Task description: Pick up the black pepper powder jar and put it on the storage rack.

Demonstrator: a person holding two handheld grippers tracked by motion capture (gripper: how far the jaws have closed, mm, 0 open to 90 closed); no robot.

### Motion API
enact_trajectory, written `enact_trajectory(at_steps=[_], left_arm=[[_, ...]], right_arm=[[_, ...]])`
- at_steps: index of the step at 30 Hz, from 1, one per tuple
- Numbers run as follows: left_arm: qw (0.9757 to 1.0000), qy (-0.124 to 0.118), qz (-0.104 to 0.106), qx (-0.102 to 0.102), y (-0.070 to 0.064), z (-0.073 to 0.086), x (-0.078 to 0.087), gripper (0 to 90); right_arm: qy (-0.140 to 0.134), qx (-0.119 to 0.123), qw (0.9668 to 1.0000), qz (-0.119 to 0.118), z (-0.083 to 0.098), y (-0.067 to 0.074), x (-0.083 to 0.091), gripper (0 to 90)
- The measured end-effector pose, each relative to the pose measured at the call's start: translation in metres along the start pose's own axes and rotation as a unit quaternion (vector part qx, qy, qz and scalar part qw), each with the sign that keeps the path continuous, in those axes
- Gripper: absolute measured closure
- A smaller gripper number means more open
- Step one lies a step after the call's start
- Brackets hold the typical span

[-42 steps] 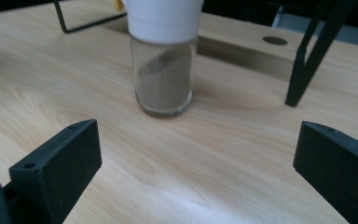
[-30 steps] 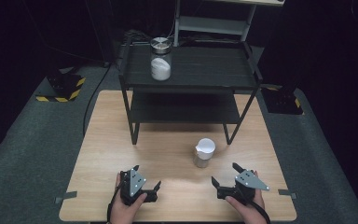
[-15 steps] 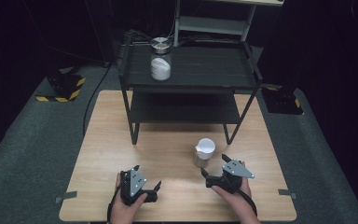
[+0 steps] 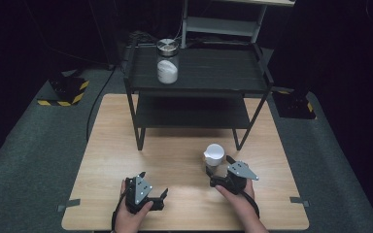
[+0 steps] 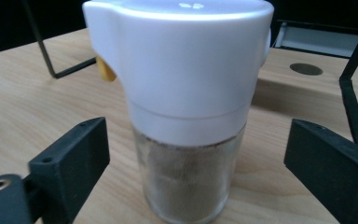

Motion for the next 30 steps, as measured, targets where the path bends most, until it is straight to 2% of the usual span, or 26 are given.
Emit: enact_trajectory(at_steps=[5,17,30], left_arm=[[1.0000,-0.001,0.002,0.001,0.001,0.000,0.000,0.6],[1.0000,-0.003,0.003,0.004,0.001,0.000,0.000,0.6],[1.0000,-0.001,0.003,0.003,0.001,0.000,0.000,0.6]], right_arm=[[-0.007,-0.007,1.0000,0.001,0.001,0.003,-0.006,12.9],[-0.026,-0.009,0.9995,0.011,-0.003,0.014,-0.014,29.9],[-0.023,0.001,0.9997,0.009,-0.005,0.012,-0.013,30.9]])
Point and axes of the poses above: each handheld gripper's, and its own axes: x roughly backward along the jaws, z roughly out of its underside, y roughly to its left, the point moved 9 cm from there along -x, roughly forward along the jaws, and after that the axes turned 12 degrees about z, right-handed, at the moved point
